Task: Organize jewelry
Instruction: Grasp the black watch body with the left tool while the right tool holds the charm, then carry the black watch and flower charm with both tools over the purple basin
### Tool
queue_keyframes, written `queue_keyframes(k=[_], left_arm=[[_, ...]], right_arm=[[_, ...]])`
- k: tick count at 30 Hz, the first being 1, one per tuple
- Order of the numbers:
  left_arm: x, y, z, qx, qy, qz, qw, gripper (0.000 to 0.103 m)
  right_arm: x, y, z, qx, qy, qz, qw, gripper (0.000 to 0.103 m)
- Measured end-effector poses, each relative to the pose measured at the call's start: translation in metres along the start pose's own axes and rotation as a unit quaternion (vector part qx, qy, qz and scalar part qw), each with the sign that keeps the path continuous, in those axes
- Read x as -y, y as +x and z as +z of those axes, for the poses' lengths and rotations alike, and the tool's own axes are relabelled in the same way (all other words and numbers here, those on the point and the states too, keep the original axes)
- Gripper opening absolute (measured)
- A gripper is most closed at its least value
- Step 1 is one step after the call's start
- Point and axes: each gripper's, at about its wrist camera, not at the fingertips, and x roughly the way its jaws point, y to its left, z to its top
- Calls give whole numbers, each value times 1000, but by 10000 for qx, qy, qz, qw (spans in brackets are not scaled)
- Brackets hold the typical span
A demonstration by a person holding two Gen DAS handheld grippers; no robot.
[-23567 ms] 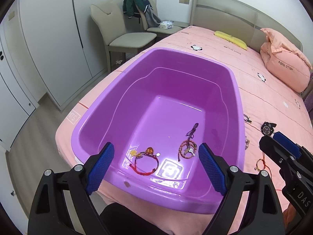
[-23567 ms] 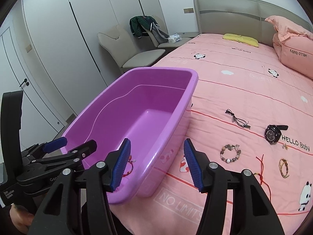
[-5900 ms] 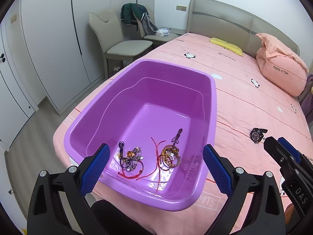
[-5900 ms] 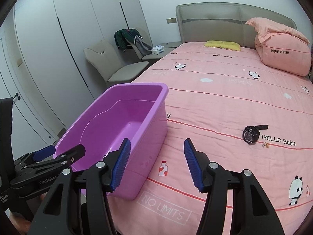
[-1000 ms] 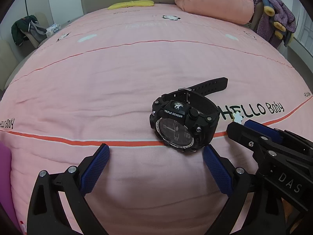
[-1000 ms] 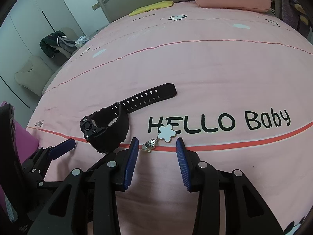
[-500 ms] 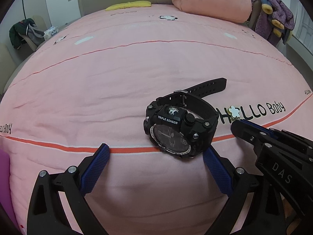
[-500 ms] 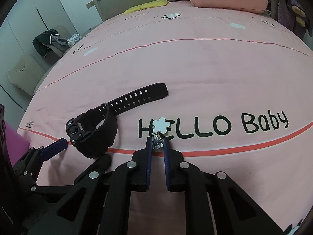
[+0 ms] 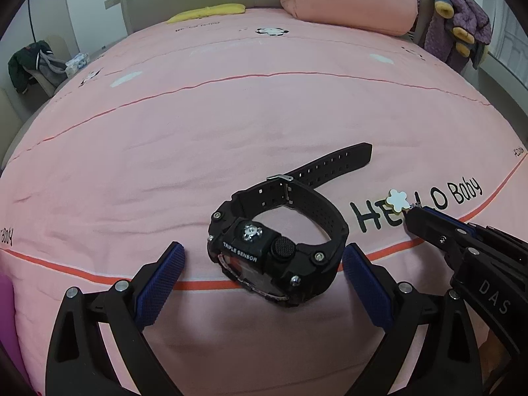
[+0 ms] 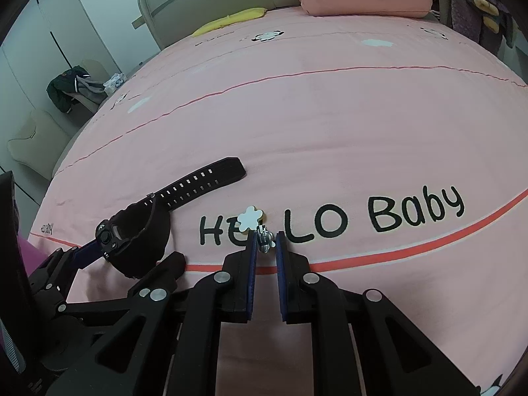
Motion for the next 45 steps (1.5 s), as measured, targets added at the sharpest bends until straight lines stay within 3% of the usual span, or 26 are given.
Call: queue_keyframes(k=[8,10,14,23,28,34,45], left_arm=[[-4,15,11,-90,-245,-61,9996,94],[-4,16,12,-100,-265,-52,9996,89],[1,8,9,-2,-133,-109,9999,67],[-14,-18,-13,-226,-581,-274,9977,67],[-18,-61,-55,-408,-645,-263,9967,66],[-25,-134,-99,-339,-603,-234,9973,66],[-75,-299,-105,634,-680,12,9957,67]], right_arm=[[14,-7,-7,67,122,4,9999,11],[13,-9,-10,79,108,-24,9999,11],[11,-14,-13,78,116,-57,9999,11],[17,-48,-52,-124,321,-75,9994,11],[9,-82,-88,-326,288,-102,9990,11],[-14,-139,-122,-384,183,61,9991,11],[-121,-257,-117,383,-661,617,9952,11]])
